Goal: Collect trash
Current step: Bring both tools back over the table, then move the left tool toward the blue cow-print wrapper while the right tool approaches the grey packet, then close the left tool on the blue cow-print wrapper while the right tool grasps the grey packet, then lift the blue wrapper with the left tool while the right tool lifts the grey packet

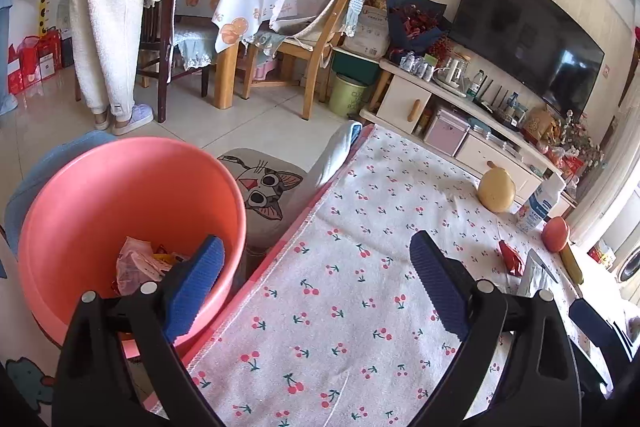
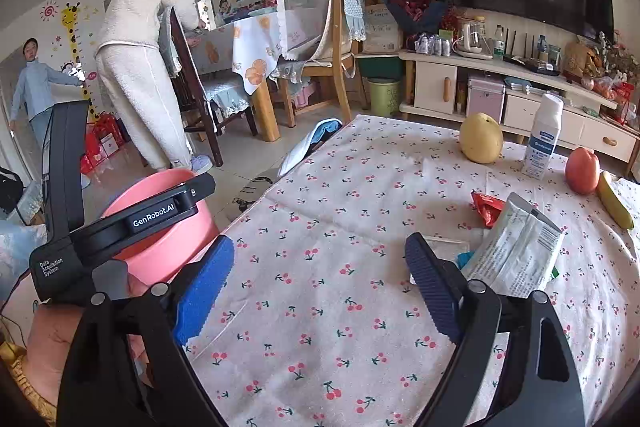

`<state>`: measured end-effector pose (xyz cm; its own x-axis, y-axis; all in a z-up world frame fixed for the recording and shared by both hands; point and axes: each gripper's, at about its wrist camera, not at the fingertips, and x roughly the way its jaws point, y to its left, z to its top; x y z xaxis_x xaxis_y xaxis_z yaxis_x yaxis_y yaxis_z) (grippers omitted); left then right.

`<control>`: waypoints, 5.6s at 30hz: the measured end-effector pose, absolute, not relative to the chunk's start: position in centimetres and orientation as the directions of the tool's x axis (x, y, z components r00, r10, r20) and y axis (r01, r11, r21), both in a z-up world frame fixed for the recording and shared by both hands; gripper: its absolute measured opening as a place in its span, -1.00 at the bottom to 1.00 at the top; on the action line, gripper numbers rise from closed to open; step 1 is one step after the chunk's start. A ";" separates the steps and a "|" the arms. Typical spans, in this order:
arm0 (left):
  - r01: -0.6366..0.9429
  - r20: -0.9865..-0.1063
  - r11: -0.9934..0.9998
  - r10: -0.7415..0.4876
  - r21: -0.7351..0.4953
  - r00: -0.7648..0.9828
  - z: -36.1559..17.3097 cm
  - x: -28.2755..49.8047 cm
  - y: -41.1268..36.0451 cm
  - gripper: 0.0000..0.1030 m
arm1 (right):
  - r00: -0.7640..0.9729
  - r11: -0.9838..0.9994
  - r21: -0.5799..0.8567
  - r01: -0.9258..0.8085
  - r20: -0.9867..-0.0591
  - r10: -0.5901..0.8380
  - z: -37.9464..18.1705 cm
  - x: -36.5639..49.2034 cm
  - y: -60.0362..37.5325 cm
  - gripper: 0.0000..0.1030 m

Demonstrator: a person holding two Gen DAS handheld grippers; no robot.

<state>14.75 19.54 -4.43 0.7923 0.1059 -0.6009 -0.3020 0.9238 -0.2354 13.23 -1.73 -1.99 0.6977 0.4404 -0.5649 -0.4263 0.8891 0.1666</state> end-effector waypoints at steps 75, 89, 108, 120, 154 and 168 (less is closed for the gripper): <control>0.172 -0.758 0.975 -0.219 -0.142 0.615 -12.0 24.1 -2.5 0.83 | 0.580 0.984 0.165 -0.064 -0.796 0.171 -11.0 24.1 -25.5 0.85; 0.589 -0.756 0.807 -0.412 -0.044 0.508 -11.4 24.4 -7.8 0.83 | 0.561 0.997 0.034 -0.071 -0.825 0.068 -12.6 25.1 -25.5 0.85; 0.604 -0.793 0.794 -0.319 0.076 0.519 -13.0 24.6 -11.2 0.49 | 0.575 1.000 0.019 -0.018 -0.818 0.026 -13.4 26.2 -26.3 0.85; 0.518 -0.776 0.850 -0.265 0.092 0.572 -12.7 24.4 -11.2 0.13 | 0.584 0.998 0.026 -0.059 -0.810 0.056 -13.0 25.6 -26.4 0.49; 0.331 -0.708 0.934 -0.323 -0.133 0.628 -8.6 20.9 -0.9 0.10 | 0.692 0.984 0.070 -0.162 -0.703 0.164 -8.5 22.6 -20.1 0.25; 0.236 -0.676 0.953 -0.300 -0.188 0.673 -7.4 18.0 3.3 0.10 | 0.688 0.978 0.132 -0.159 -0.696 0.206 -7.2 19.8 -17.3 0.25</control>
<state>17.97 3.27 -7.39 0.6732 -0.3000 -0.6759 0.2363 0.9534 -0.1878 19.81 -17.26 -7.17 0.6884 0.2059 -0.6955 -0.1588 0.9784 0.1325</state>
